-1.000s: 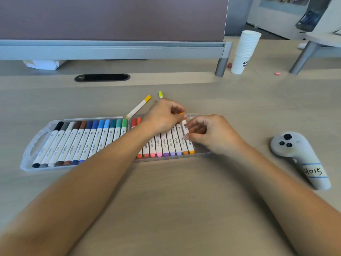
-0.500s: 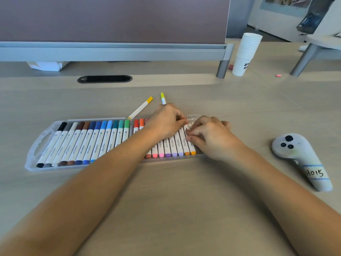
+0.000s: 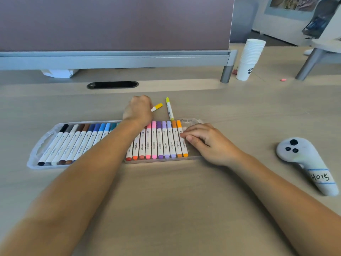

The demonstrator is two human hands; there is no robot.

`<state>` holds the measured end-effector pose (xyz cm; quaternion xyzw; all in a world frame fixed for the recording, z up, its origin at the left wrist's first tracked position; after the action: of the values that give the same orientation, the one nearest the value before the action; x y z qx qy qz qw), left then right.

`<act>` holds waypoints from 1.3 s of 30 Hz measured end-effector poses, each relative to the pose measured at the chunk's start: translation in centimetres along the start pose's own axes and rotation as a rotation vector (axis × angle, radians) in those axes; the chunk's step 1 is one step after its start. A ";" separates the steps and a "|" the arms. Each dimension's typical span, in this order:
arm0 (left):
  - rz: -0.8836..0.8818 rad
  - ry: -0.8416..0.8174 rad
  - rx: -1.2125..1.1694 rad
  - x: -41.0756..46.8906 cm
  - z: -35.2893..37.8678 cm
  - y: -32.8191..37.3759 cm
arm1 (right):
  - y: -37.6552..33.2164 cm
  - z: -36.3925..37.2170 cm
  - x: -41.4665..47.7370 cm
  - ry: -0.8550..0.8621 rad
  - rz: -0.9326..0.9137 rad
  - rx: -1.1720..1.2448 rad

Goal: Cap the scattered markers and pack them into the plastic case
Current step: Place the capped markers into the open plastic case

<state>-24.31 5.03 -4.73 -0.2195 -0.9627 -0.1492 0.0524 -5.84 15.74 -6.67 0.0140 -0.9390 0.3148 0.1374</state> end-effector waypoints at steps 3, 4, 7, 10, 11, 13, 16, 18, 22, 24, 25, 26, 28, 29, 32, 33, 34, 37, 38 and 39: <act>0.010 0.073 -0.076 0.1 -0.9 0.0 | -0.6 -0.8 -0.1 0.056 -0.035 0.047; 0.021 0.112 -0.142 0.0 -1.4 0.3 | -0.4 -1.2 -0.1 0.079 -0.027 0.071; 0.078 0.143 -0.475 -0.5 -2.7 2.1 | 0.6 -2.4 -0.3 0.150 0.008 0.133; 0.061 -0.094 -0.969 -1.6 -2.2 4.3 | 1.1 -3.4 -0.5 0.210 0.030 0.216; 0.047 -0.208 -1.113 -2.1 -1.6 5.1 | 1.4 -3.5 -0.6 0.228 0.051 0.248; 0.033 -0.393 -1.285 -3.3 -0.4 6.6 | 1.7 -3.7 -0.8 0.249 0.077 0.326; 0.023 -0.535 -1.377 -4.4 1.0 7.7 | 0.9 -3.4 -0.9 0.221 0.055 0.390; 0.003 -0.600 -1.414 -4.9 1.8 8.1 | 0.7 -3.3 -0.8 0.210 0.058 0.418; -0.028 -0.691 -1.477 -6.0 2.8 8.7 | 0.8 -3.1 -0.8 0.251 0.063 0.448; -0.040 -0.728 -1.488 -6.4 3.1 9.0 | 1.1 -3.2 -0.9 0.297 0.094 0.463; -0.042 -0.732 -1.485 -6.4 3.2 9.2 | 1.2 -3.4 -0.9 0.324 0.111 0.454; -0.045 -0.719 -1.471 -6.3 3.2 9.2 | 1.2 -3.7 -1.0 0.352 0.123 0.435; -0.064 -0.655 -1.438 -5.7 3.1 8.7 | 1.3 -4.3 -1.2 0.404 0.132 0.364; -0.078 -0.629 -1.441 -5.4 3.1 8.6 | 1.2 -4.5 -1.2 0.419 0.129 0.327; -0.102 -0.619 -1.483 -5.2 3.3 8.2 | 0.9 -4.8 -1.4 0.433 0.116 0.294; -0.106 -0.625 -1.496 -5.3 3.3 8.2 | 0.9 -4.8 -1.4 0.440 0.115 0.310; -0.115 -0.628 -1.514 -5.2 3.4 8.0 | 1.0 -4.8 -1.5 0.448 0.115 0.333; -0.154 -0.606 -1.585 -5.0 3.2 7.6 | 1.4 -4.6 -1.4 0.447 0.126 0.424; -0.161 -0.591 -1.599 -4.9 3.2 7.4 | 1.5 -4.4 -1.3 0.436 0.127 0.448; -0.165 -0.578 -1.609 -4.9 3.2 7.2 | 1.5 -4.3 -1.3 0.426 0.127 0.460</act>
<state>-16.87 10.24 -6.64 -0.1486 -0.5526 -0.7281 -0.3774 -3.72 19.40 -4.63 -0.0801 -0.7924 0.5226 0.3042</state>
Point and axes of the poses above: each hand's wrist, its own x-axis towards the middle knuckle, its own z-axis out of the palm, y = z × x, the point moved 10 cm from there along x, towards the middle knuckle, and after that the axes turned 7 degrees about x, right-handed, at the moved point
